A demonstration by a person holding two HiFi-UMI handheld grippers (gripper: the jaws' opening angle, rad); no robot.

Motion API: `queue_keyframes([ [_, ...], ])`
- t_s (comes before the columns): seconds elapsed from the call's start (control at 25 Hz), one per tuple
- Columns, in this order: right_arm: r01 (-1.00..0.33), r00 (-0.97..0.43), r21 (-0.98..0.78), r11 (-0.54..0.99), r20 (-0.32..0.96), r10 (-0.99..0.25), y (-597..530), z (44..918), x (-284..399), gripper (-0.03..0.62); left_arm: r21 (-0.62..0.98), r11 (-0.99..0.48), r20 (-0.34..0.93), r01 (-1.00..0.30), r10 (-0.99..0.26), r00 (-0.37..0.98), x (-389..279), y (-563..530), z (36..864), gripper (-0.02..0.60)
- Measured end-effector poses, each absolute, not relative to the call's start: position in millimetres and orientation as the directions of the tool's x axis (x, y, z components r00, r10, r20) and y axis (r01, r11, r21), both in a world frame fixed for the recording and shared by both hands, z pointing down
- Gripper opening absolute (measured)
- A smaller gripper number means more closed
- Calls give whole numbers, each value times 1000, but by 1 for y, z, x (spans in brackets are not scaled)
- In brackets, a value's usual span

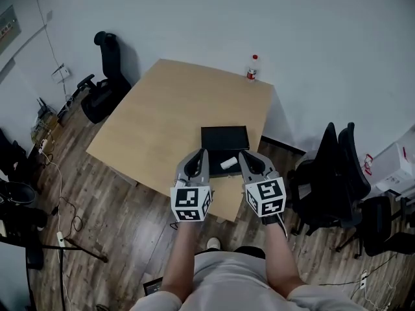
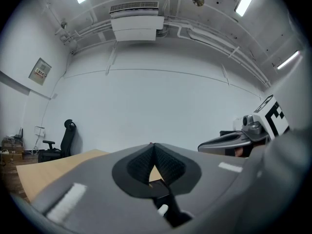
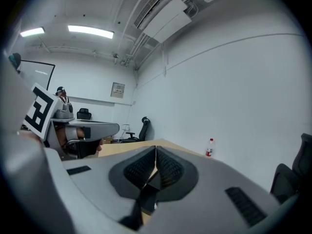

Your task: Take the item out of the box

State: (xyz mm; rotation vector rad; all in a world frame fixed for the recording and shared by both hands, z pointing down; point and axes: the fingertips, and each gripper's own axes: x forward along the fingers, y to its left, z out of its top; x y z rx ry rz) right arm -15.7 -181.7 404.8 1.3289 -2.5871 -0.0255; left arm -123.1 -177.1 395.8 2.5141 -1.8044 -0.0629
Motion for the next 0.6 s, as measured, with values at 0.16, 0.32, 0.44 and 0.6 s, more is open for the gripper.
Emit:
queue_keyframes([
  [0.16, -793, -558, 130, 595, 238, -795, -194, 426, -26, 14, 64, -343, 10, -937, -939, 344, -128, -190, 410, 9],
  [0.32, -783, -547, 137, 607, 315, -776, -210, 455, -24, 15, 72, -383, 47, -921, -921, 387, -117, -203, 430, 9],
  [0.44, -762, -544, 147, 631, 385, -746, -221, 485, -23, 15, 82, -402, 68, -912, -911, 408, -110, -213, 444, 9],
  [0.6, -715, -543, 169, 679, 477, -691, -237, 528, -24, 15, 99, -401, 101, -911, -907, 410, -107, -236, 466, 9],
])
